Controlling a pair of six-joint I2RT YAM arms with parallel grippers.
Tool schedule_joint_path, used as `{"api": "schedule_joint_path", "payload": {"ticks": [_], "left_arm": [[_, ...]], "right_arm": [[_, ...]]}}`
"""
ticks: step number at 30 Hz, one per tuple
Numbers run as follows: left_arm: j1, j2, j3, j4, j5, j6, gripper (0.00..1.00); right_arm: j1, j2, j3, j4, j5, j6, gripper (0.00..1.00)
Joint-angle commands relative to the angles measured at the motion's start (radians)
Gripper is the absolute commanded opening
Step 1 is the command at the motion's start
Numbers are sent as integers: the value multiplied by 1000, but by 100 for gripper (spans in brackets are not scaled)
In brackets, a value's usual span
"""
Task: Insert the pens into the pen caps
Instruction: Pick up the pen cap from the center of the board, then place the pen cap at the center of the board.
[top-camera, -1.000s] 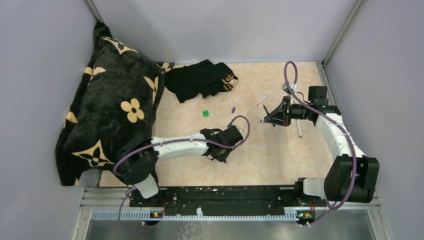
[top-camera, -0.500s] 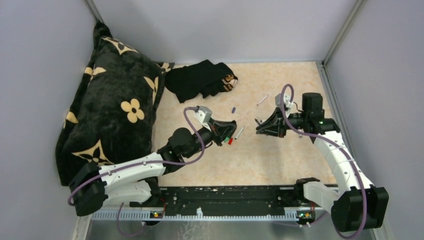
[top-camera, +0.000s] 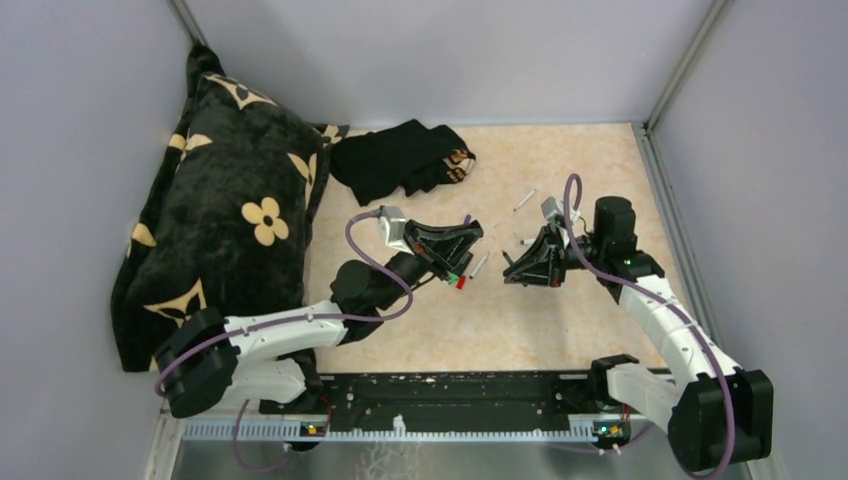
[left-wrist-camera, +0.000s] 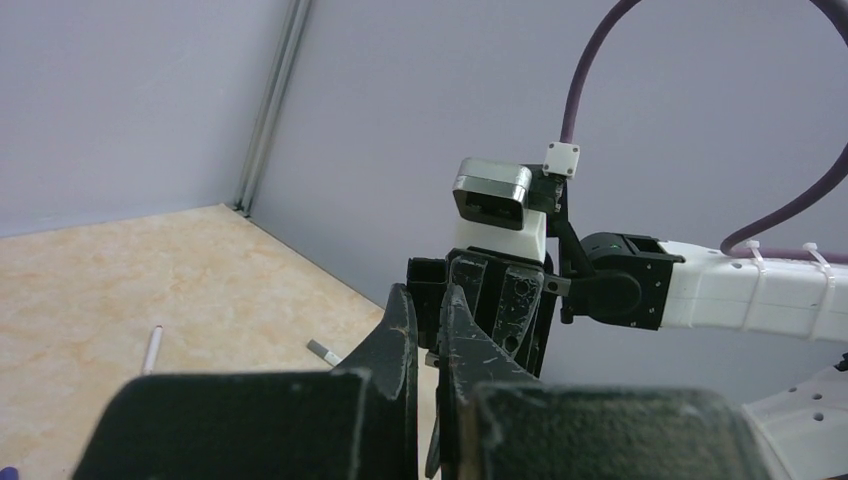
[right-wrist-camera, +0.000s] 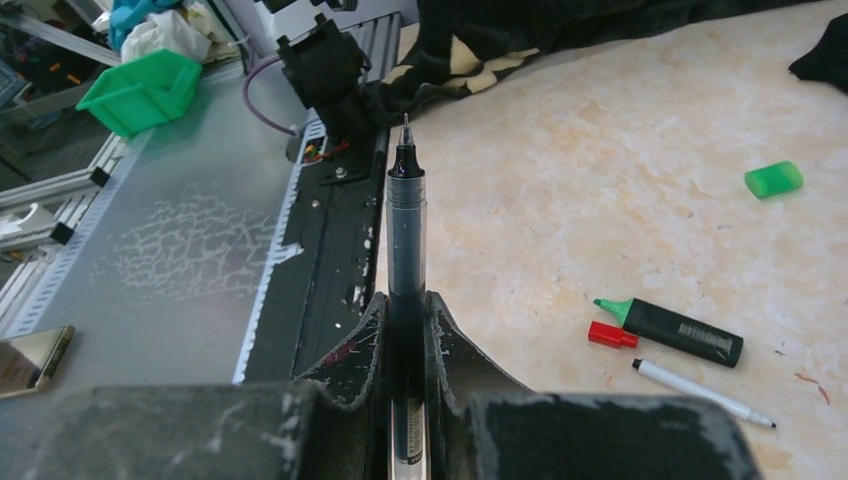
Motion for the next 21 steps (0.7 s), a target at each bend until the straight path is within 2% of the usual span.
{"api": "schedule_joint_path", "payload": {"ticks": [1, 2, 4, 6, 8, 14, 17, 21], "left_arm": [[6, -22, 2, -37, -61, 12, 0], [12, -39, 3, -126, -107, 11, 0], [43, -70, 7, -403, -208, -47, 0], [96, -84, -1, -673, -239, -106, 0], [149, -87, -27, -822, -227, -146, 0], [239, -27, -72, -996, -236, -156, 0], [253, 77, -22, -1062, -272, -131, 0], [260, 272, 119, -1200, -316, -116, 0]], "right_arm": [[6, -16, 30, -4, 94, -25, 0], [-2, -18, 50, -72, 163, -87, 0], [-27, -22, 78, -148, 285, -155, 0], [-65, -22, 77, -142, 341, -139, 0], [-85, -19, 74, -132, 360, -117, 0], [-106, 4, 77, -144, 397, -117, 0], [-118, 4, 75, -149, 396, -128, 0], [-135, 1, 70, -151, 411, -132, 0]]}}
